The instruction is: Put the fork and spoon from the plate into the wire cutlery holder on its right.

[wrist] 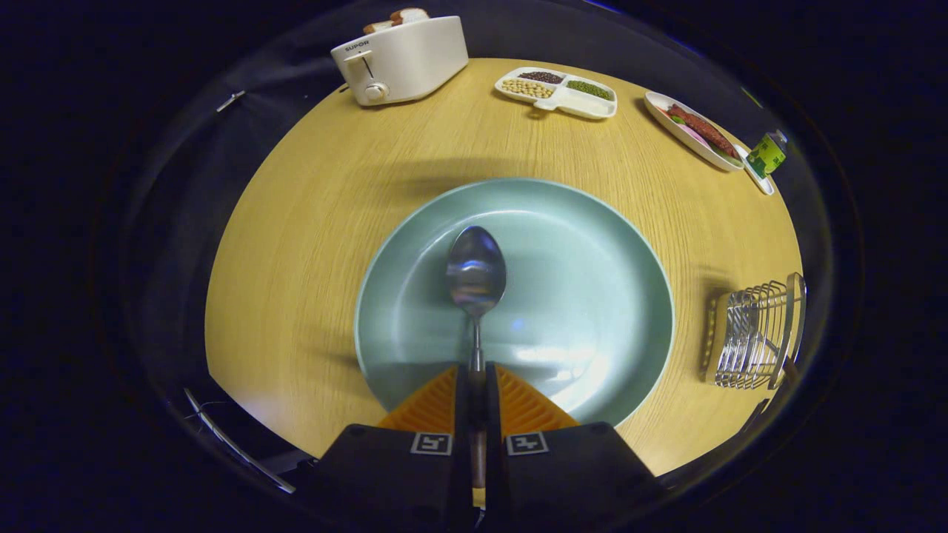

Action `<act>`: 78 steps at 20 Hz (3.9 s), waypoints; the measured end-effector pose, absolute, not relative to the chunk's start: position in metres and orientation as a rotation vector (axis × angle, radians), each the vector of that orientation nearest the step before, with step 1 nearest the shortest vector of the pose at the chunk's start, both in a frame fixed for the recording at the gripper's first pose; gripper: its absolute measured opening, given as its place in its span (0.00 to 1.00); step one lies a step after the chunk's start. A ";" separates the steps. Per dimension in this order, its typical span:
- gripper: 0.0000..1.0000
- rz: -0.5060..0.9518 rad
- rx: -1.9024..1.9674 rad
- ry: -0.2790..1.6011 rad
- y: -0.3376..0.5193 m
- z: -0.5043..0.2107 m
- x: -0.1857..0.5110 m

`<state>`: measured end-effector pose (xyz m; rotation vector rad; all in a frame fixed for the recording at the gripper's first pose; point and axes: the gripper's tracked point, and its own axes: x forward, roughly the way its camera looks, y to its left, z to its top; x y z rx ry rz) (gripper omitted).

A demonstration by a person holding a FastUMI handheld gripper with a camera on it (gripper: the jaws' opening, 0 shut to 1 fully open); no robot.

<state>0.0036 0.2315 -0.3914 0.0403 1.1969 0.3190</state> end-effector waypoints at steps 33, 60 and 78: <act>0.10 0.389 -0.065 1.096 -0.020 -0.230 0.012; 0.99 0.254 -0.040 1.151 -0.049 -0.264 0.066; 0.99 0.059 -0.019 0.231 -0.124 -0.075 0.052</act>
